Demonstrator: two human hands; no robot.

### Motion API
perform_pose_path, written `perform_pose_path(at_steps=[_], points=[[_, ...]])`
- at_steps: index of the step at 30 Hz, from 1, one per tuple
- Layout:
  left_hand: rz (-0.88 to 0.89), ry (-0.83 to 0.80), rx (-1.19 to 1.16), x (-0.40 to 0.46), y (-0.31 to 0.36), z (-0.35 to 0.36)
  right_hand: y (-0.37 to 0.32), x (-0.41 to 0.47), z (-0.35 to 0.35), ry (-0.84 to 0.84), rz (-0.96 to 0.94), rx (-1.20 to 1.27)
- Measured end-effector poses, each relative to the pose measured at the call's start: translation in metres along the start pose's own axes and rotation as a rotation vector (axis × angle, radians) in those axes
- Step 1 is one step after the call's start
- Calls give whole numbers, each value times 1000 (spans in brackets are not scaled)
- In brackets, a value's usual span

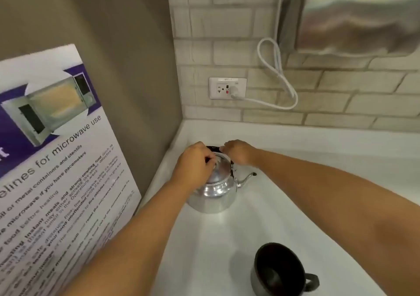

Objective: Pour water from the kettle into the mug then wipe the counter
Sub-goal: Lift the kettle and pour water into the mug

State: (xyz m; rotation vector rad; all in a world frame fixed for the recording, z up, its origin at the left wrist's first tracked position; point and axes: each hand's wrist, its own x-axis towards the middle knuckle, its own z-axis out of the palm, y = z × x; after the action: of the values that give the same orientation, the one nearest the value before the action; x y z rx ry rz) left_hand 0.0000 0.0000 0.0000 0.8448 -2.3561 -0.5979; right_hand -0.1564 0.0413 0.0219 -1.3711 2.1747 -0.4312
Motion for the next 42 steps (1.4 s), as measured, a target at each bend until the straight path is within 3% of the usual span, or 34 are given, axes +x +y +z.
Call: perform_pose_path(at_steps=[6, 11, 13, 15, 17, 22, 26, 36, 42], points=[[6, 59, -49, 2, -3, -1, -18, 9, -6, 155, 27, 275], [-19, 82, -16, 1, -4, -3, -25, -11, -14, 198, -152, 400], [11, 184, -32, -4, 0, -5, -21, -20, -9, 196, -201, 417], [59, 413, -139, -3, 7, -10, -19, -25, -5, 213, -235, 435], [47, 536, -196, 10, 11, -14, -19, -28, -2, 240, -244, 445], [-419, 192, -268, 45, -8, -11, -20, -37, 0, 315, -252, 490], [-549, 281, -569, 36, -5, -5, 2, -68, 0, 416, -227, 513], [-442, 485, -714, 0, 42, -38, 71, -212, 32, 436, -68, 470], [-390, 575, -718, -38, 69, -73, 105, -264, 81, 638, 91, 509]])
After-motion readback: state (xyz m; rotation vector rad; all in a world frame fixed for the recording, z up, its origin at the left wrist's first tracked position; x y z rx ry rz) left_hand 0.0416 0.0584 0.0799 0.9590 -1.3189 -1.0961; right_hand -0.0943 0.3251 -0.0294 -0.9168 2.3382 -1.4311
